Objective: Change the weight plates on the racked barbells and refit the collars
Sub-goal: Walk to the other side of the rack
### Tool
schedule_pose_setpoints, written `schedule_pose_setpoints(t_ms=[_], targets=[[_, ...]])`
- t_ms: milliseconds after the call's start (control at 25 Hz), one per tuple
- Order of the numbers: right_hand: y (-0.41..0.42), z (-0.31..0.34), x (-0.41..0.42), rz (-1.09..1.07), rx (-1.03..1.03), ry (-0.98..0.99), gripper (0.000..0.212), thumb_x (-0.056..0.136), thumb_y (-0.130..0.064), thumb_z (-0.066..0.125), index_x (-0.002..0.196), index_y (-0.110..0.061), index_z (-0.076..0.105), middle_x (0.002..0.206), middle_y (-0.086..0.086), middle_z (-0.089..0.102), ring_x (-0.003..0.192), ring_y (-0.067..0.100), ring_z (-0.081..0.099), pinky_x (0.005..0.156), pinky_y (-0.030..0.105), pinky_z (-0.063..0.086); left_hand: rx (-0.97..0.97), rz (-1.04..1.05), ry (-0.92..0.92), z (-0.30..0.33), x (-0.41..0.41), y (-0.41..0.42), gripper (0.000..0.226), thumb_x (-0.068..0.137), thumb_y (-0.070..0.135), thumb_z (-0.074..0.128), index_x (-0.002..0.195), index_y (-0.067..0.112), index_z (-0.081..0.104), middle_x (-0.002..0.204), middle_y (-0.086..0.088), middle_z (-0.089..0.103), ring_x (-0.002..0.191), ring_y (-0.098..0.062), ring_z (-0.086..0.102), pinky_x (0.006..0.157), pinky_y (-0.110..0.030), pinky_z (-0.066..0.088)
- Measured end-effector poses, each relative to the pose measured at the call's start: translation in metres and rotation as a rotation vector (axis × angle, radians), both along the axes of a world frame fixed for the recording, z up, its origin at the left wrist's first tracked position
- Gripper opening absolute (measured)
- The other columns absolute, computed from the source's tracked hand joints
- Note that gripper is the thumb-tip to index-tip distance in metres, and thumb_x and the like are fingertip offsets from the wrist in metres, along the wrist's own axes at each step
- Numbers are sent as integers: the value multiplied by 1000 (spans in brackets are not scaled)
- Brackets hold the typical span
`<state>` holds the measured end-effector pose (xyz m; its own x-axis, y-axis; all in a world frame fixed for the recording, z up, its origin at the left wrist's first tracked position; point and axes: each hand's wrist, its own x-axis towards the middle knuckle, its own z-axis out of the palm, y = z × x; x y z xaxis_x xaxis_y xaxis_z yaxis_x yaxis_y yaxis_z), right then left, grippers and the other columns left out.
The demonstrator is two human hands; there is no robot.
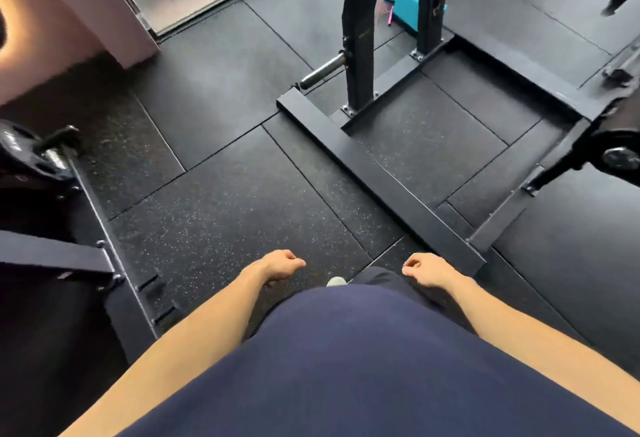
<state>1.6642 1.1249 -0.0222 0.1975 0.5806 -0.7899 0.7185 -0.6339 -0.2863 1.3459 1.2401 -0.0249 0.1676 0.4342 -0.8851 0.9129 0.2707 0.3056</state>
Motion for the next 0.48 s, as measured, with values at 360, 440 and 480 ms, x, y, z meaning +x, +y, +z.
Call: schedule_pose_setpoints(t_ms=[360, 440, 480], targets=[[271, 5, 66, 407, 48, -6, 25, 90, -29, 59, 109, -16, 67, 120, 5, 66, 111, 23, 59, 93, 28, 44, -8, 430, 36, 13, 36, 135, 38, 93, 45, 51, 117, 17, 56, 89, -6, 50, 63, -18, 42, 49, -24, 29], [325, 9, 78, 467, 53, -14, 23, 89, -28, 59, 107, -16, 66, 118, 5, 67, 104, 21, 60, 87, 27, 44, 3, 485, 39, 16, 49, 159, 38, 94, 44, 49, 118, 16, 55, 88, -3, 49, 64, -16, 42, 51, -24, 30], [349, 8, 83, 495, 50, -10, 23, 90, -28, 58, 107, -16, 66, 117, 5, 67, 102, 21, 60, 86, 26, 44, 9, 493, 47, 17, 54, 169, 38, 93, 45, 48, 118, 17, 56, 88, -2, 50, 67, -17, 44, 53, -24, 32]])
